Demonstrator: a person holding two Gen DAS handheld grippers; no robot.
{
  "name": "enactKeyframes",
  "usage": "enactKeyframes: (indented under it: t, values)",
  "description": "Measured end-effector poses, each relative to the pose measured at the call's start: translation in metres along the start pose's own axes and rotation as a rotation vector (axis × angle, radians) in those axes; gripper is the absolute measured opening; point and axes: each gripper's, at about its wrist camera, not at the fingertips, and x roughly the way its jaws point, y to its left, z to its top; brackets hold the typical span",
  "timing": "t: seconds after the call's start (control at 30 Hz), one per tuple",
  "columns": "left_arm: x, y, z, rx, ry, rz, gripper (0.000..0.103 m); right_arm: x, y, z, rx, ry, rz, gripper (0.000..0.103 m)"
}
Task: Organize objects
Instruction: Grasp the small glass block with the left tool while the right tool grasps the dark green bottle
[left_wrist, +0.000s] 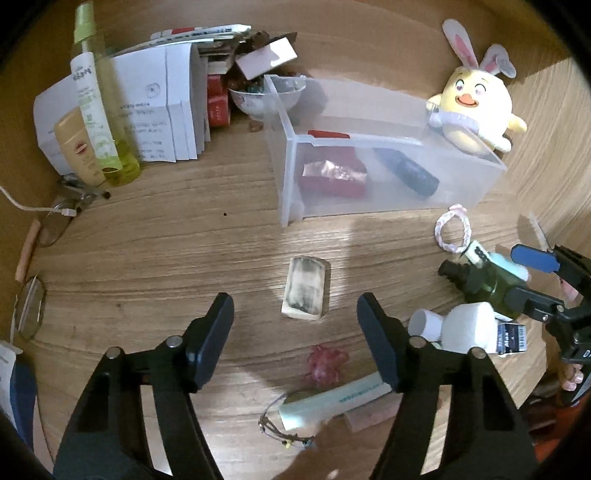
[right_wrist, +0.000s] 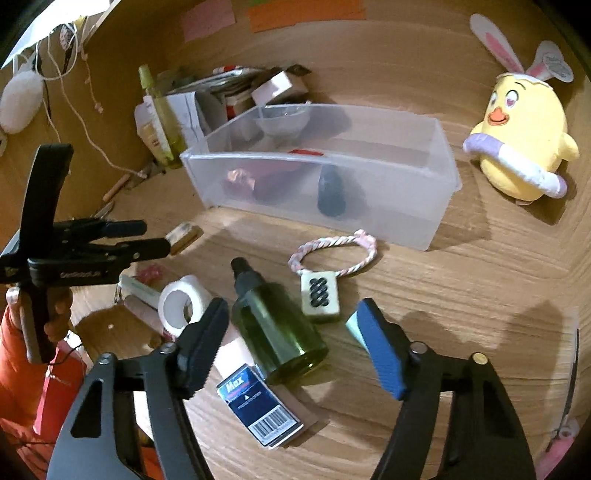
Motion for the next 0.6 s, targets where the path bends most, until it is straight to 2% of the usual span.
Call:
enactKeyframes:
  t: [0.17,0.27,0.53,0.6]
  values:
    - [0.010,0.004,0.003,-0.001,0.016,0.003,0.051,0.008,0.008,-0.001,-0.038,0.024,0.007,0.049]
    - [0.013,0.005,0.004,-0.004,0.024,0.000,0.047,0.011,0.011,-0.002,-0.060,0.031,0.002,0.046]
    - [0.017,0.003,0.006,0.010,0.018,0.011,0.046,0.018,0.009,-0.002,-0.058,0.063,0.003,0.046]
    - [0.018,0.001,0.006,0.013,0.008,0.021,0.042,0.017,0.010,-0.002,-0.057,0.056,0.004,0.041]
